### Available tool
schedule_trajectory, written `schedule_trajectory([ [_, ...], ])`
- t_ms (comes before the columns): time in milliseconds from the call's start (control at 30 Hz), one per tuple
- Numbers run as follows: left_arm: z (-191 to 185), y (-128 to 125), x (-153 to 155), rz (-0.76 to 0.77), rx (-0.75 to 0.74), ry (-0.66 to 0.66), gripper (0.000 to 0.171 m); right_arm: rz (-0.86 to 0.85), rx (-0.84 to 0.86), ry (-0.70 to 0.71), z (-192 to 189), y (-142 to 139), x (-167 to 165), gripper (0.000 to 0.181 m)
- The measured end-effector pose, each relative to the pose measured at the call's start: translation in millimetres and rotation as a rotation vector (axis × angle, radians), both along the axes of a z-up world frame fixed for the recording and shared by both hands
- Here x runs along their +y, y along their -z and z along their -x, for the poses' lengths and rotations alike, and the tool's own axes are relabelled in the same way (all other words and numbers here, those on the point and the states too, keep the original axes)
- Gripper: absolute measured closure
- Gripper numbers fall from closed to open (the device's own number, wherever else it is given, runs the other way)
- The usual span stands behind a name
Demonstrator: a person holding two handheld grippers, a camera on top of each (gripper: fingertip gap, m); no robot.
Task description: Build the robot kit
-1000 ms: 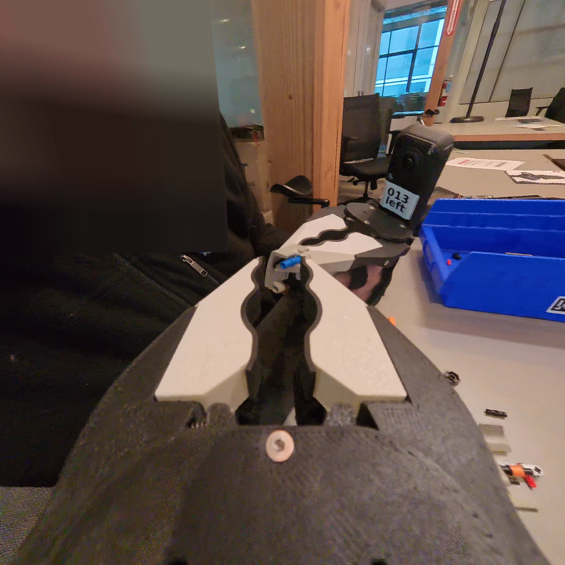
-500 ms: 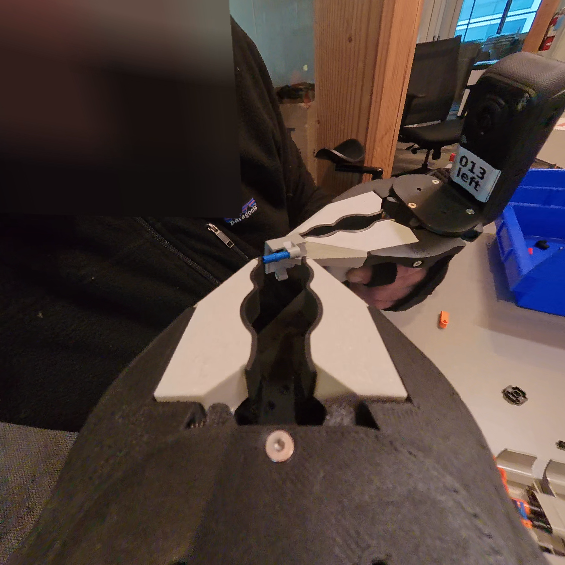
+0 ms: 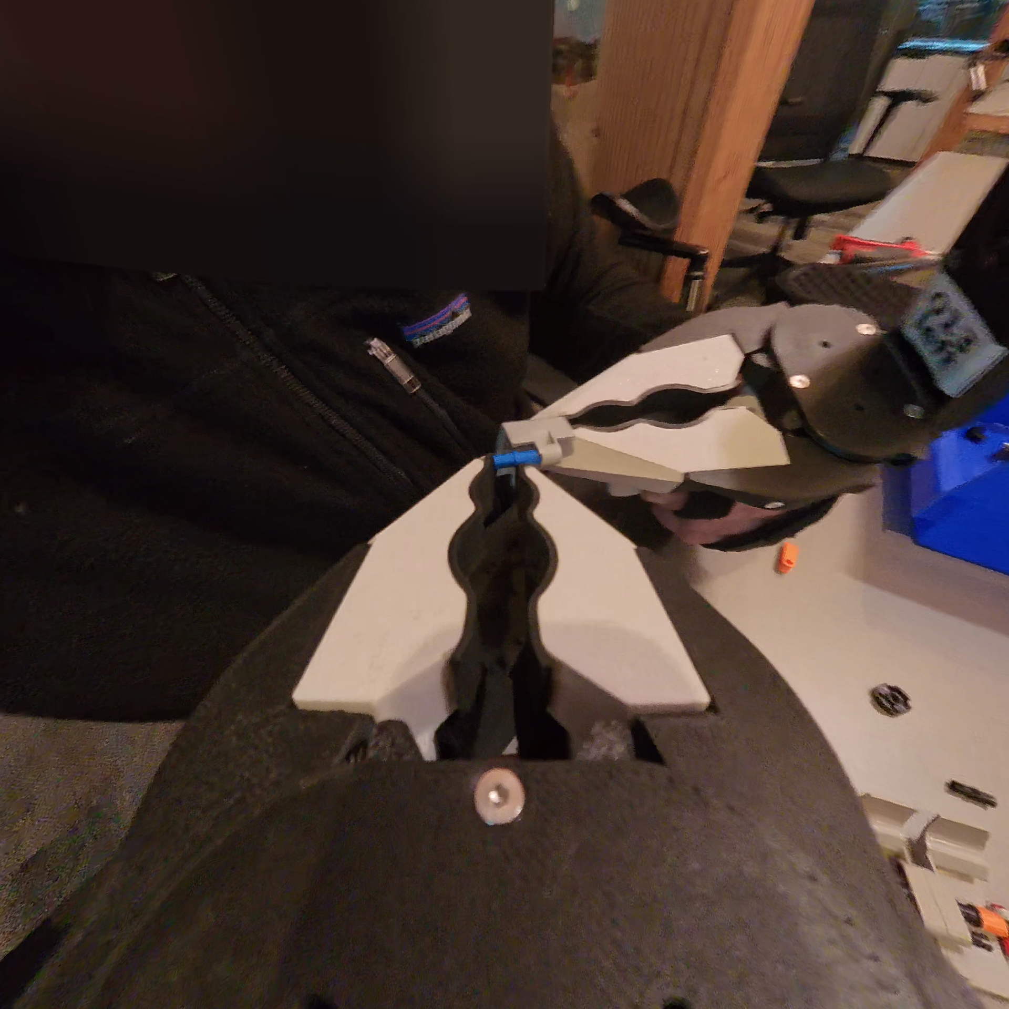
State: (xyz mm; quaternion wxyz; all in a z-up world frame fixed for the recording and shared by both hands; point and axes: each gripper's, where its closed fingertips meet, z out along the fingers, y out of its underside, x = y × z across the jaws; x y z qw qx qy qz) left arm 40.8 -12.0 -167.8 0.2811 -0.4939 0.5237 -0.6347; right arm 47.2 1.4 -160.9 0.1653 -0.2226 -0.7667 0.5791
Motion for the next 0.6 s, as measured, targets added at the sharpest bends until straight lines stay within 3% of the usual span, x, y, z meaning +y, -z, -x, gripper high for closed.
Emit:
schedule_trajectory([
  [267,1,4,7,0.008,0.003,-0.02,0.171,-0.031,-0.051,0.059,3,5,11,0.171],
  [333,0,8,7,0.002,0.027,-0.02,0.171,-0.048,-0.075,0.071,2,9,14,0.156],
  [600,-1,12,6,0.019,0.044,-0.007,0.171,-0.09,-0.062,0.089,4,12,13,0.161],
])
